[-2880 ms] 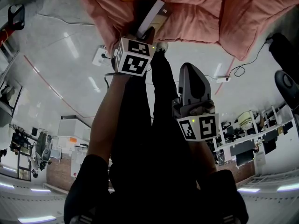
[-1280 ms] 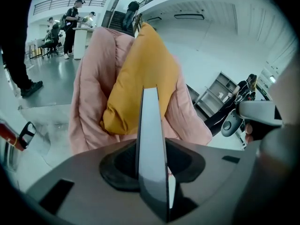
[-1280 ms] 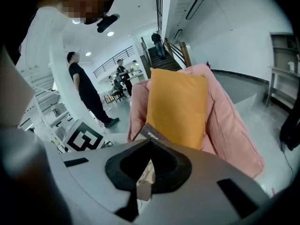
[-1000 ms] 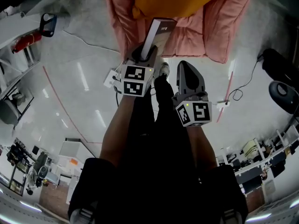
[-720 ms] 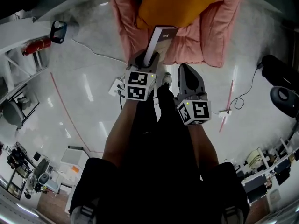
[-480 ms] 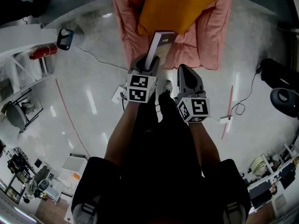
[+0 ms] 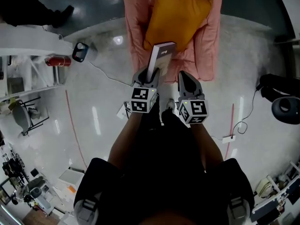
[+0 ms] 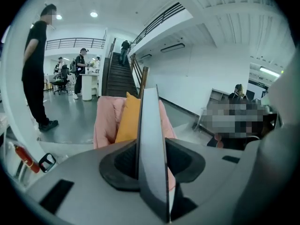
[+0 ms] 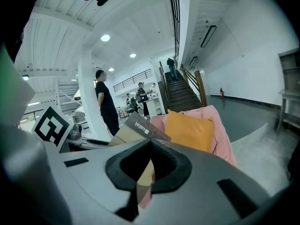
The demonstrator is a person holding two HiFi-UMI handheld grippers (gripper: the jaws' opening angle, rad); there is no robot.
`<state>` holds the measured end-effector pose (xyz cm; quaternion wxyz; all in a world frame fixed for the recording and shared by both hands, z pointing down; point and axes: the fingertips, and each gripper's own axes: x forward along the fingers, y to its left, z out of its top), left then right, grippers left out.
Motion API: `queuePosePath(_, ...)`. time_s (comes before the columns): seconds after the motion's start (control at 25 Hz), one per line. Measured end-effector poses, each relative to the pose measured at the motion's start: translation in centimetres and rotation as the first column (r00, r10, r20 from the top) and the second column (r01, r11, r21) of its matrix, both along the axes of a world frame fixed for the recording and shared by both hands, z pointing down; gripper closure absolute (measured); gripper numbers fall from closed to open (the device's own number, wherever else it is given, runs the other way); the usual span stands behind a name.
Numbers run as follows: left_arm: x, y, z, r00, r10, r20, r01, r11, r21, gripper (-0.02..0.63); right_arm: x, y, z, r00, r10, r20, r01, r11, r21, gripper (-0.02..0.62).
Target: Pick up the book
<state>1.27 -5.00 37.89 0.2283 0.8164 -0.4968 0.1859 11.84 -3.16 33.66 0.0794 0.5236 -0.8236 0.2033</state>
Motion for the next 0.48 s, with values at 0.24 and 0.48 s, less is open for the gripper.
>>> queuePosePath(0.24,0.0,4.2,-6.1,0.998,-0.057,0.033,0.052,0.987,0.15,0.453,1.1,2.7,-3.9,0.999,-0.029,0.028,0.027,0.997,0.072,0.594)
queuePosePath(0.48,0.1,7.3,-10.5,0.993,-0.111,0.025,0.102,0.966,0.238,0.453,1.8,4.9,-7.0,0.997,-0.066,0.049,0.06,0.991,0.116,0.594)
